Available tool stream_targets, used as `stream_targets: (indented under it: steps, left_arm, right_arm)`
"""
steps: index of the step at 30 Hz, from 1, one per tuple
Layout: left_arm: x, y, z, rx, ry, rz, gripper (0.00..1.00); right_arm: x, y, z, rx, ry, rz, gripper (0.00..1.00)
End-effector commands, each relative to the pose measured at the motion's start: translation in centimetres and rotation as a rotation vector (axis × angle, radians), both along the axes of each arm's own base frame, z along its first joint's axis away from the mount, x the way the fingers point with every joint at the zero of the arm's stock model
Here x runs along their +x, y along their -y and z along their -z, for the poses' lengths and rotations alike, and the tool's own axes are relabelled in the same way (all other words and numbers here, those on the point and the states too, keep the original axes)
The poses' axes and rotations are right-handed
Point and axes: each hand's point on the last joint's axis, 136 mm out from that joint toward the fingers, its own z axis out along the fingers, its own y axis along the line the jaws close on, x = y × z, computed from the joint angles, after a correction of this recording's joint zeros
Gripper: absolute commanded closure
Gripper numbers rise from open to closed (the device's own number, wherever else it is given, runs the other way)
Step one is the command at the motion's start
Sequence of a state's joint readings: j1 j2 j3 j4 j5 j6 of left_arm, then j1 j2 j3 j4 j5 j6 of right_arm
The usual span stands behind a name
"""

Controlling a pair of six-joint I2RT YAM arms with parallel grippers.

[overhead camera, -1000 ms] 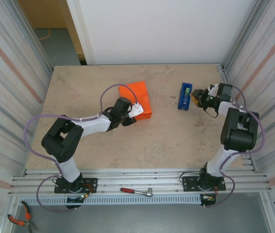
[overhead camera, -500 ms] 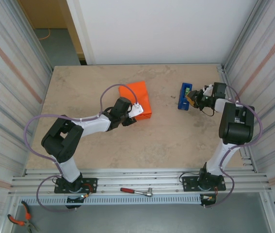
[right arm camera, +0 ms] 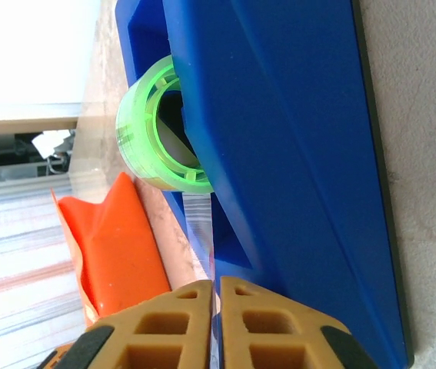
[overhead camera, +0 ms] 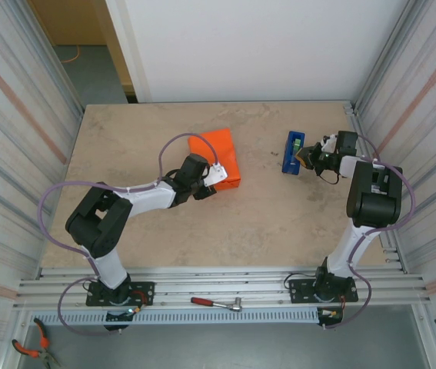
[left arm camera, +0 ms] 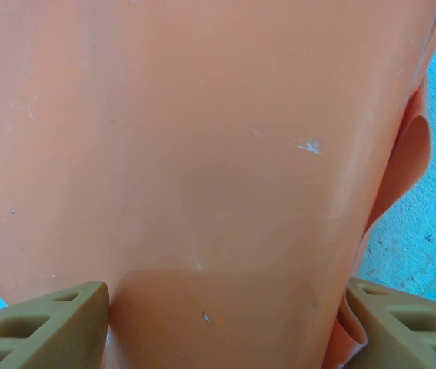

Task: Wrap the gift box in paper
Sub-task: Tear off the tape with the cutter.

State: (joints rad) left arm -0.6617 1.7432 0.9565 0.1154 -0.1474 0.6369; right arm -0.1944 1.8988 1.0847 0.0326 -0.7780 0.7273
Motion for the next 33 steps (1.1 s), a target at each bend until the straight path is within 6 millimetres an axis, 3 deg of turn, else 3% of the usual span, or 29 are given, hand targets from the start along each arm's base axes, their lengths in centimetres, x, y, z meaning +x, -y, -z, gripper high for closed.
stream_targets:
  steps: [1,5,16,28,33]
  left_arm:
    - [-0.9,-0.2,1.7,0.042,-0.058,0.018,0.27]
    - [-0.9,-0.2,1.6,0.04,-0.056,0.017,0.27]
    - [-1.0,-0.2,1.7,0.042,-0.058,0.019,0.27]
    - [-1.0,-0.2,1.8,0.043,-0.06,0.02,0.27]
    - [-1.1,-0.1,1.8,0.046,-0.06,0.023,0.27]
  right_arm:
    - [-0.7,-1.1,0.0,0.019,-0.013,-0.038,0.93]
    - [-0.8,-1.3,-0.6,0.035,0.0,-0.041,1.0]
    - [-1.6,-2.1,-4.2,0.104,0.084,-0.024,1.0]
    - [-4.2,-3.7,-5.3,0.109,0.104,-0.042,1.0]
    - [-5.2,-3.8,-4.7,0.103,0.092,-0.038,1.0]
